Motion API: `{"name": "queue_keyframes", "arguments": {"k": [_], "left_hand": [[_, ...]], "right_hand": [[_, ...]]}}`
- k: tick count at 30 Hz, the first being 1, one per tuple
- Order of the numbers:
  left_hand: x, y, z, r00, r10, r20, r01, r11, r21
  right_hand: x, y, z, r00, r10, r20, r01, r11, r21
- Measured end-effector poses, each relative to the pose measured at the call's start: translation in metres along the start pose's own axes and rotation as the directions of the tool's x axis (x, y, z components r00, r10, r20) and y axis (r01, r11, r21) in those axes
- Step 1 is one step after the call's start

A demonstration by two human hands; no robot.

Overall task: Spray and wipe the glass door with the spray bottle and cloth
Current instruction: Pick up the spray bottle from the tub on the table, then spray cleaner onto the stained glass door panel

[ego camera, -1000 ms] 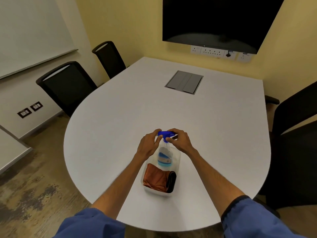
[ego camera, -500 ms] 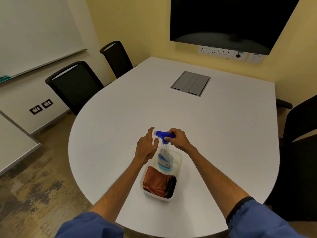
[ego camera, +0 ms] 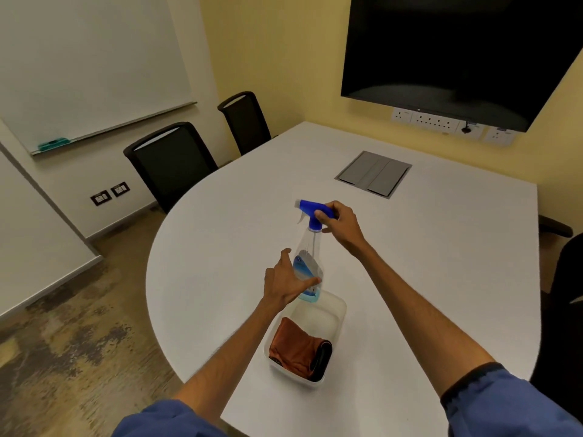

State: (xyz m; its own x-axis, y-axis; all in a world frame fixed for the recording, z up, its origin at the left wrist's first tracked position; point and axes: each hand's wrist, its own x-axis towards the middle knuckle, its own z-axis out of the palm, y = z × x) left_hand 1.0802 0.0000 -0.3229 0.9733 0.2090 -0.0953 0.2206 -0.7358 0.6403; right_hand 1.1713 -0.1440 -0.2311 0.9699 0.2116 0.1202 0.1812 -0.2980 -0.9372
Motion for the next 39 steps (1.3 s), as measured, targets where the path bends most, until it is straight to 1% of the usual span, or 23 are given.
{"name": "queue_keyframes", "arguments": {"k": [5, 10, 12, 14, 18, 21, 25, 28, 30, 32, 35, 37, 39], "left_hand": [[-0.006, 0.005, -0.004, 0.992, -0.035, -0.118, 0.023, 0.994, -0.103], [-0.017, 0.005, -0.017, 0.955, -0.109, -0.275, 0.100, 0.994, -0.044], [-0.023, 0.001, -0.022, 0.936, -0.143, -0.323, 0.127, 0.989, -0.069], [-0.030, -0.007, -0.028, 0.915, -0.185, -0.357, 0.152, 0.981, -0.117], [-0.048, -0.025, -0.047, 0.862, -0.268, -0.430, 0.196, 0.959, -0.206], [-0.070, -0.043, -0.066, 0.815, -0.317, -0.485, 0.229, 0.945, -0.233], [-0.113, -0.071, -0.093, 0.732, -0.367, -0.574, 0.283, 0.930, -0.233], [-0.156, -0.093, -0.114, 0.650, -0.404, -0.644, 0.327, 0.913, -0.242], [-0.190, -0.108, -0.130, 0.588, -0.436, -0.681, 0.344, 0.897, -0.278], [-0.228, -0.122, -0.144, 0.524, -0.482, -0.702, 0.373, 0.871, -0.319], [-0.296, -0.141, -0.160, 0.417, -0.519, -0.746, 0.417, 0.839, -0.350], [-0.345, -0.152, -0.167, 0.351, -0.539, -0.766, 0.410, 0.823, -0.392], [-0.396, -0.162, -0.170, 0.300, -0.556, -0.775, 0.383, 0.814, -0.436]], "right_hand": [[0.012, -0.026, 0.011, 0.999, -0.022, -0.031, 0.027, 0.984, 0.178], [0.010, -0.045, 0.036, 1.000, -0.006, -0.023, 0.014, 0.932, 0.361], [0.006, -0.053, 0.052, 0.999, -0.013, 0.035, -0.003, 0.905, 0.425], [0.001, -0.060, 0.071, 0.992, -0.029, 0.125, -0.030, 0.894, 0.447], [-0.012, -0.075, 0.115, 0.952, -0.056, 0.300, -0.075, 0.910, 0.408], [-0.024, -0.093, 0.146, 0.914, -0.107, 0.391, -0.065, 0.913, 0.402], [-0.051, -0.116, 0.194, 0.858, -0.206, 0.470, -0.004, 0.913, 0.408], [-0.084, -0.136, 0.231, 0.794, -0.264, 0.548, 0.010, 0.907, 0.422], [-0.113, -0.151, 0.254, 0.751, -0.293, 0.592, 0.002, 0.897, 0.441], [-0.150, -0.167, 0.272, 0.711, -0.335, 0.619, 0.008, 0.883, 0.469], [-0.213, -0.195, 0.295, 0.629, -0.401, 0.666, 0.002, 0.858, 0.514], [-0.259, -0.214, 0.308, 0.571, -0.421, 0.705, -0.024, 0.849, 0.527], [-0.310, -0.231, 0.319, 0.512, -0.438, 0.739, -0.045, 0.845, 0.533]]}}
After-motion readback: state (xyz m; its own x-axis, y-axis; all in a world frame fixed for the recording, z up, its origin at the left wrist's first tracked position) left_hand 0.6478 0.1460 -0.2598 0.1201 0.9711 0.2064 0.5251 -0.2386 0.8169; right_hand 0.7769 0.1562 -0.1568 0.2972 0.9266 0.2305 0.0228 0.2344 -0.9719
